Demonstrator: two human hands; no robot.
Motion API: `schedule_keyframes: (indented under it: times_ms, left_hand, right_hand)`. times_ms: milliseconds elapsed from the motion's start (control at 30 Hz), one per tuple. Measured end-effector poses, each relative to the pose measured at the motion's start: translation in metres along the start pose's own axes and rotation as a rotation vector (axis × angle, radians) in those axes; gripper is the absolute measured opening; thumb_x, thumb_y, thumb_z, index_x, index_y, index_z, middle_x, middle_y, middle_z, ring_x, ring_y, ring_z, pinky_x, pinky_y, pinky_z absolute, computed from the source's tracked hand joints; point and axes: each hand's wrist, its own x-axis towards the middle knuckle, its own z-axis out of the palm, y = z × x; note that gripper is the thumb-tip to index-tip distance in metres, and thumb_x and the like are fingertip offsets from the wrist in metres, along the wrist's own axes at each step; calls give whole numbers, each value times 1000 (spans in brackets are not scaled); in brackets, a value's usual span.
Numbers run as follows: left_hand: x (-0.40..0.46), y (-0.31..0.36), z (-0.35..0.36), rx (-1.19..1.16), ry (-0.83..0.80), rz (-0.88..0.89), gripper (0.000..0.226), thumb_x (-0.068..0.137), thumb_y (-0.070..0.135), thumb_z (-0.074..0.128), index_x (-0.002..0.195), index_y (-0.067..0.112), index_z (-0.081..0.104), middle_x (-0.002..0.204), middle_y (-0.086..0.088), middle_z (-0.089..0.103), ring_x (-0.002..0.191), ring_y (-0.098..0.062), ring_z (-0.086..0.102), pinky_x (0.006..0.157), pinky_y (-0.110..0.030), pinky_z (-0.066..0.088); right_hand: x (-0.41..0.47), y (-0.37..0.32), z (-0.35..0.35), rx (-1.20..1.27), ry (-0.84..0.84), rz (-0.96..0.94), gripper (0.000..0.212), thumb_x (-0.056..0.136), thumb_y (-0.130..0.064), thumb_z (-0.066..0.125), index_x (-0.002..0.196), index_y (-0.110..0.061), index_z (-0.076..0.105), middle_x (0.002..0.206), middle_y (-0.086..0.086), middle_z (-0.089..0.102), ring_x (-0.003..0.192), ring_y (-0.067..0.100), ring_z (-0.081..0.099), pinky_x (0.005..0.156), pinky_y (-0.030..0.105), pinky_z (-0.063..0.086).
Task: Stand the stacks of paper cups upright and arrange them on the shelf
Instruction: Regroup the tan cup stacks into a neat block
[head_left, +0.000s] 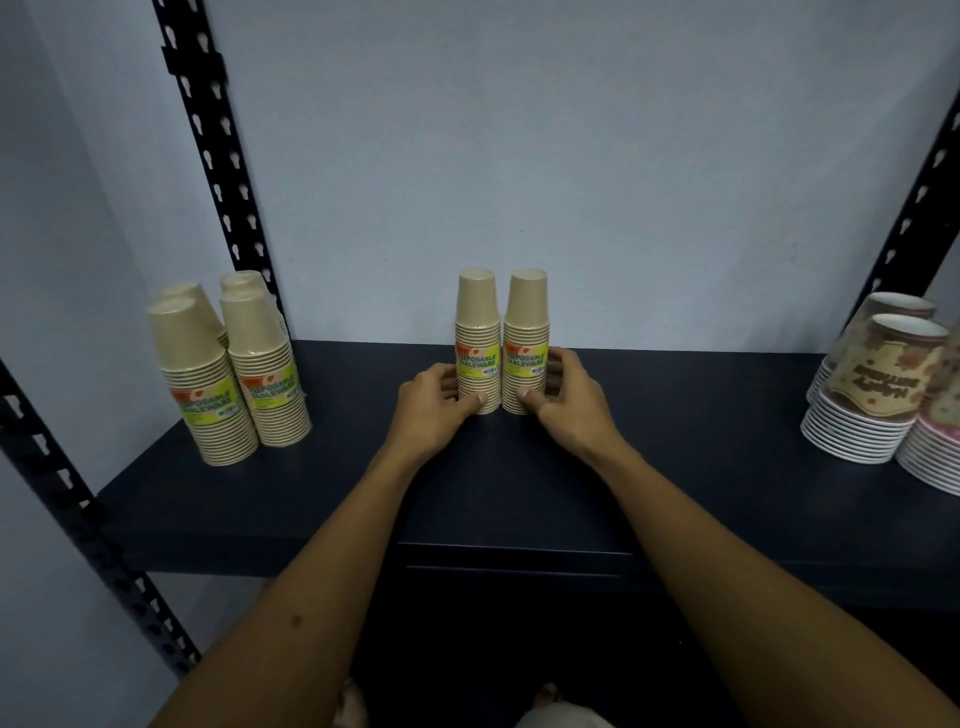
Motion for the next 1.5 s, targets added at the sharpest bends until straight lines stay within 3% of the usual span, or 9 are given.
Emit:
schedule_keyframes:
  times_ms: [133, 233, 367, 700, 833, 1100, 1367, 1500]
  left_hand:
    - [1, 0, 1, 15, -8, -1, 54, 79, 15, 76, 129, 10, 57, 121, -2, 66, 99, -3, 60, 82, -11, 45]
    - [1, -1, 0, 28, -12, 0, 52, 78, 11, 74, 127, 10, 58, 119, -1, 67, 96, -2, 60, 75, -5, 43]
    - [0, -3, -1, 19, -10, 1, 50, 79, 11, 75, 127, 10, 58, 119, -3, 67, 98, -4, 60, 82, -12, 45]
    - [1, -5, -1, 15, -3, 2, 51, 78, 13, 76, 126, 9, 59, 118, -4, 67, 100, -7, 61, 84, -16, 46]
    - [1, -4, -1, 24, -2, -1, 51, 78, 14, 76, 126, 10, 59, 117, -3, 67, 96, -5, 60, 80, -12, 45]
    - [0, -4, -2, 29, -5, 3, 51, 78, 14, 77, 125, 9, 59, 117, -4, 67, 98, -7, 60, 85, -17, 47]
    - [0, -3, -2, 40, -3, -10, 52, 78, 14, 77, 126, 9, 58, 119, -5, 66, 99, -8, 60, 86, -18, 47]
    - [-2, -3, -3, 66, 13, -31, 62, 76, 19, 79, 131, 7, 54, 127, -8, 63, 112, -15, 60, 94, -26, 49]
  right_hand:
    - [1, 3, 0, -10, -2, 28, 51, 85, -17, 72, 131, -14, 48, 123, 1, 62, 107, 10, 59, 92, 25, 48]
    - [0, 5, 0, 10, -6, 32, 49, 85, -13, 70, 130, -13, 50, 123, 1, 63, 106, 8, 58, 86, 17, 45]
    - [0, 5, -1, 13, -5, 35, 49, 85, -12, 70, 131, -13, 50, 124, 1, 63, 105, 5, 58, 81, 11, 42]
    - [0, 5, -2, 13, -15, 38, 51, 87, -12, 69, 133, -12, 49, 128, 3, 62, 111, 7, 56, 86, 15, 42]
    - [0, 4, -2, -4, -5, 27, 49, 86, -15, 70, 131, -14, 50, 124, 2, 63, 106, 7, 57, 86, 18, 44]
    - [-1, 3, -1, -25, 22, 33, 48, 84, -20, 73, 127, -15, 52, 116, 0, 65, 98, 8, 61, 79, 18, 47]
    - [-1, 2, -1, -34, 17, 52, 51, 83, -21, 74, 129, -13, 51, 123, 2, 63, 103, 8, 59, 86, 22, 48]
    - [-3, 2, -3, -66, 28, 60, 58, 82, -23, 75, 132, -10, 50, 129, 4, 60, 112, 11, 57, 90, 22, 47]
